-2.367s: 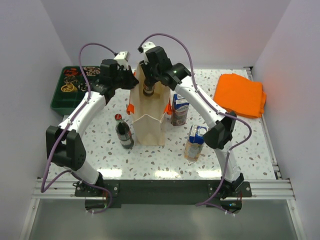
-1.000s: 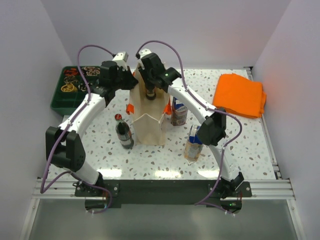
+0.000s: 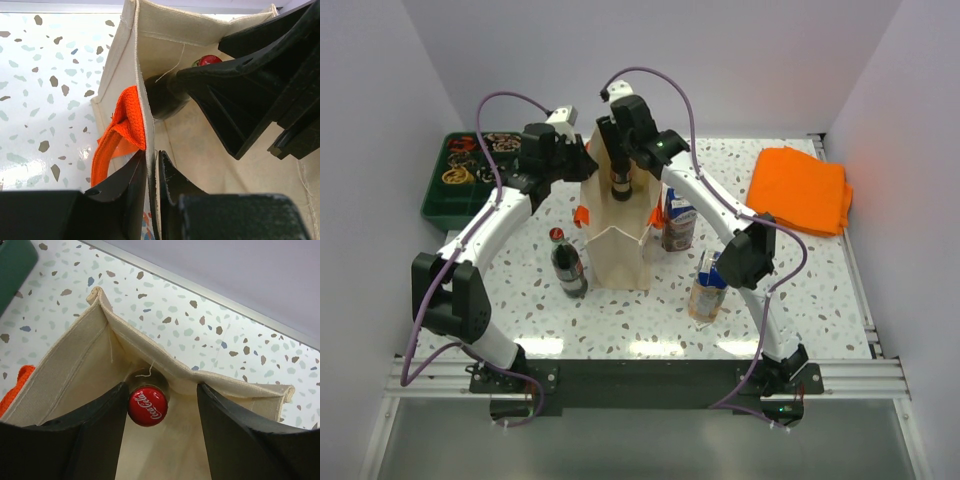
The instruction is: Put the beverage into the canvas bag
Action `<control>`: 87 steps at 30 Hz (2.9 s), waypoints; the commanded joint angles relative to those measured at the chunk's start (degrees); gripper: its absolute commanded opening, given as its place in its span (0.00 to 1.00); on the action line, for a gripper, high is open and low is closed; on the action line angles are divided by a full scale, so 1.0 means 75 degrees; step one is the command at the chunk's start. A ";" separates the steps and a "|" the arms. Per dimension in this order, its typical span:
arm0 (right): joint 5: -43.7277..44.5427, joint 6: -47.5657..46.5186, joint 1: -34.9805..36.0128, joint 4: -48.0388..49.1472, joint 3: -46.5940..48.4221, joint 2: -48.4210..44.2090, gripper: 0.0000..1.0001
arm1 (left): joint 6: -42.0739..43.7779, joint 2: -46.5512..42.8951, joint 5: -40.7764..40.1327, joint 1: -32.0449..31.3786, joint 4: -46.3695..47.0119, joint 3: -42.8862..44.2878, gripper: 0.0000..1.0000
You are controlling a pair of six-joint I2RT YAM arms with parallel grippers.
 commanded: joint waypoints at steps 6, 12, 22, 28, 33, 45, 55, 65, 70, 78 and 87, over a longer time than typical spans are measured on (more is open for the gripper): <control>-0.0005 -0.0047 -0.0029 0.0340 0.0432 -0.0204 0.79 | 0.0115 -0.0016 0.0075 -0.0038 0.0088 -0.0006 0.36; -0.0040 -0.0047 -0.0029 0.0410 0.0502 -0.0321 0.83 | 0.0127 0.0007 0.0028 -0.0038 0.0100 0.0005 0.54; -0.0146 0.0024 -0.0029 0.0492 0.0619 -0.0672 0.92 | 0.0150 0.0007 -0.0042 -0.0038 0.0111 0.0041 0.65; 0.0053 0.0082 -0.0041 0.0001 0.0713 -0.1281 0.99 | 0.0150 0.0019 -0.0066 -0.0038 0.0099 0.0123 0.75; 0.0498 0.0152 -0.0041 -0.0911 0.0631 -0.2207 0.99 | 0.0174 -0.0004 -0.0101 -0.0038 0.0099 0.0205 0.80; 0.0148 0.1172 -0.0357 -0.3818 -0.0761 -0.3812 0.99 | 0.0408 -0.0438 -0.0159 -0.0027 0.0264 0.0123 0.91; -0.0907 0.2179 -0.0369 -0.3821 -0.3351 -0.5137 0.89 | 0.0420 -0.0895 -0.0311 -0.0027 -0.0157 0.0134 0.92; -0.1001 0.2274 -0.0357 -0.3552 -0.4361 -0.5372 0.95 | 0.0467 -0.1270 -0.0804 -0.0027 -0.1049 -0.0076 0.92; -0.0943 0.2250 -0.0369 -0.3259 -0.4560 -0.5174 0.96 | 0.0479 -0.1352 -0.0839 -0.0027 -0.1142 -0.0170 0.91; -0.1316 0.2204 -0.0767 -0.2626 -0.4783 -0.4845 0.96 | 0.0502 -0.1481 -0.0792 -0.0027 -0.1342 -0.0334 0.89; -0.1540 0.2086 -0.0955 -0.2531 -0.4619 -0.4271 0.93 | 0.0490 -0.1622 -0.0827 -0.0015 -0.1365 -0.0510 0.88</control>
